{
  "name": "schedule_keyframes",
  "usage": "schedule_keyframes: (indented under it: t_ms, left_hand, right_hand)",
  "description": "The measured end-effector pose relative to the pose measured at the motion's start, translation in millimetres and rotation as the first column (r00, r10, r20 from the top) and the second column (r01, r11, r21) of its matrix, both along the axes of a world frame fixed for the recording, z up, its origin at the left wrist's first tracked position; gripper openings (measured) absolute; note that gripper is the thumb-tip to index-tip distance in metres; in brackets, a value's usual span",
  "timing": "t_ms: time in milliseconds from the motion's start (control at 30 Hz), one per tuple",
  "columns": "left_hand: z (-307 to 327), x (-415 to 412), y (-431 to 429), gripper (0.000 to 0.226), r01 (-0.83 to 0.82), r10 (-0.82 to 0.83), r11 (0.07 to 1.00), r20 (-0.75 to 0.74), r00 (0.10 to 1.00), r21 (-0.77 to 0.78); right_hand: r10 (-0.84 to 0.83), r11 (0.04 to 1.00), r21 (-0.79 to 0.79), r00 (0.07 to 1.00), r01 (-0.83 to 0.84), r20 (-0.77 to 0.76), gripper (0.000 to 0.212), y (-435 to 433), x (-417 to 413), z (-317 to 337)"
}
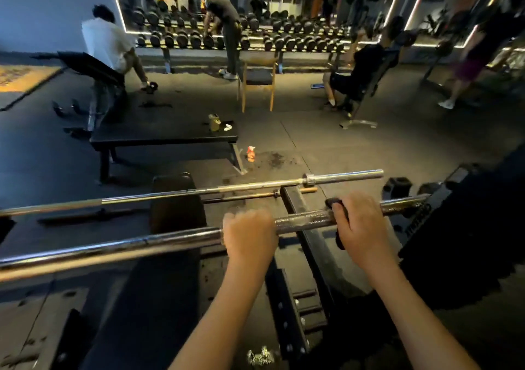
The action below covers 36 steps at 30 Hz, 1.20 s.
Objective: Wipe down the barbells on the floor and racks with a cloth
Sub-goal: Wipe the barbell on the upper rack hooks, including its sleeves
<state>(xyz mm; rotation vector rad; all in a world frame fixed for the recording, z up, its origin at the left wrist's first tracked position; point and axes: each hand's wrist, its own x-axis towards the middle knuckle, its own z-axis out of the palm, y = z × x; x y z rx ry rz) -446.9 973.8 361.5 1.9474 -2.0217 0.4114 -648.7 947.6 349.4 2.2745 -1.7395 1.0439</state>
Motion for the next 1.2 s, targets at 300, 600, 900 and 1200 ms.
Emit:
schedule_keyframes:
  t_ms: [300, 600, 900, 1200]
  left_hand:
    - [5, -2, -1, 0.033, -0.002, 0.004, 0.975, -0.009, 1.000, 0.221]
    - [16, 0, 1, 0.015, 0.051, -0.050, 0.929, -0.010, 0.999, 0.367]
    - [40, 15, -6, 0.016, 0.193, -0.196, 0.861, -0.044, 0.980, 0.470]
    - [51, 23, -36, 0.025, 0.353, -0.243, 0.625, -0.256, 0.936, 0.696]
  right_hand:
    - [-0.062, 0.967, 0.236, 0.986, 0.098, -0.155, 0.051, 14, -22, 14]
    - [-0.087, 0.959, 0.272, 0.996, 0.085, -0.004, 0.044, 25, 4, 14]
    - [-0.355, 0.901, 0.328, 0.916, 0.283, 0.184, 0.037, 8, 26, 12]
    - [-0.509, 0.818, 0.389, 0.848, 0.424, 0.145, 0.031, -14, -29, 23]
